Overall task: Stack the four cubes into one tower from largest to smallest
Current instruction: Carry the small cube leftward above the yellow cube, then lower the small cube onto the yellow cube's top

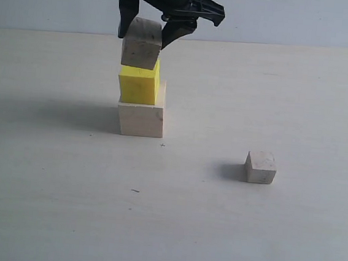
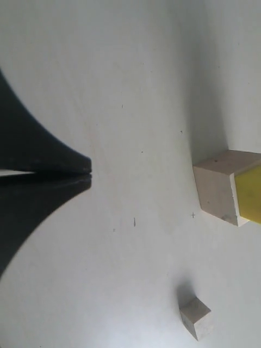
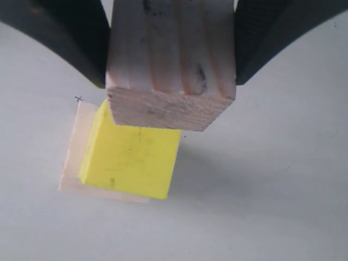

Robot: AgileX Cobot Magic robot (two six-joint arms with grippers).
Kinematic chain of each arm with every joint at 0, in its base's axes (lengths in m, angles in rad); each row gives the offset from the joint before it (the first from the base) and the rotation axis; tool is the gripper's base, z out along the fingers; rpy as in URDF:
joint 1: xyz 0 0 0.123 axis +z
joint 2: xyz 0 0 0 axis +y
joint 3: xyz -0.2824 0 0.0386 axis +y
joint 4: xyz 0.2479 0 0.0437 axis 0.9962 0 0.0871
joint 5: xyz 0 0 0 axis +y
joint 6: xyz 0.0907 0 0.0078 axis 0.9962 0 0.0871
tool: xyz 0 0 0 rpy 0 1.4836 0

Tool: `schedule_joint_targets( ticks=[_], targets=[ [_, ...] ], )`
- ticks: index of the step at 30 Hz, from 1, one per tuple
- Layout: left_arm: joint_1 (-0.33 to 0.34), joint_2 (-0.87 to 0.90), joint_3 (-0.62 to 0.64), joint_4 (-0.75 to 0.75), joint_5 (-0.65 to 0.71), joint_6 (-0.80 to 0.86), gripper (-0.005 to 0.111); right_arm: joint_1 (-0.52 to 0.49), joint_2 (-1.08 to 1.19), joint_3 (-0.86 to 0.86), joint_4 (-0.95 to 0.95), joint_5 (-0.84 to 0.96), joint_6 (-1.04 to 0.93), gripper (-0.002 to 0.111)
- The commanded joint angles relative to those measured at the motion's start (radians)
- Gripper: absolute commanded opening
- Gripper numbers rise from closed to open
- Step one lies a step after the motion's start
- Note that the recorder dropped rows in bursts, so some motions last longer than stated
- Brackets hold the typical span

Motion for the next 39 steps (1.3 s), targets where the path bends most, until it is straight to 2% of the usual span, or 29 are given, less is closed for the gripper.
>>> schedule_joint_targets(
  ticks=[1, 10, 14, 39],
  targets=[
    [-0.006, 0.003, 0.002, -0.002, -0.005, 0.006, 0.001, 0.032, 0.024, -0.059, -0.076, -0.010, 0.034, 0.000],
    [-0.006, 0.003, 0.002, -0.002, -0.002, 0.006, 0.001, 0.032, 0.115, -0.155, -0.135, -0.010, 0.093, 0.000],
    [-0.006, 0.003, 0.002, -0.002, 0.000, 0.006, 0.001, 0.032, 0.130, -0.156, -0.184, -0.010, 0.097, 0.000],
    [-0.006, 0.003, 0.002, -0.002, 0.000, 0.006, 0.001, 0.032, 0.132, -0.156, -0.173, -0.010, 0.104, 0.000]
  ],
)
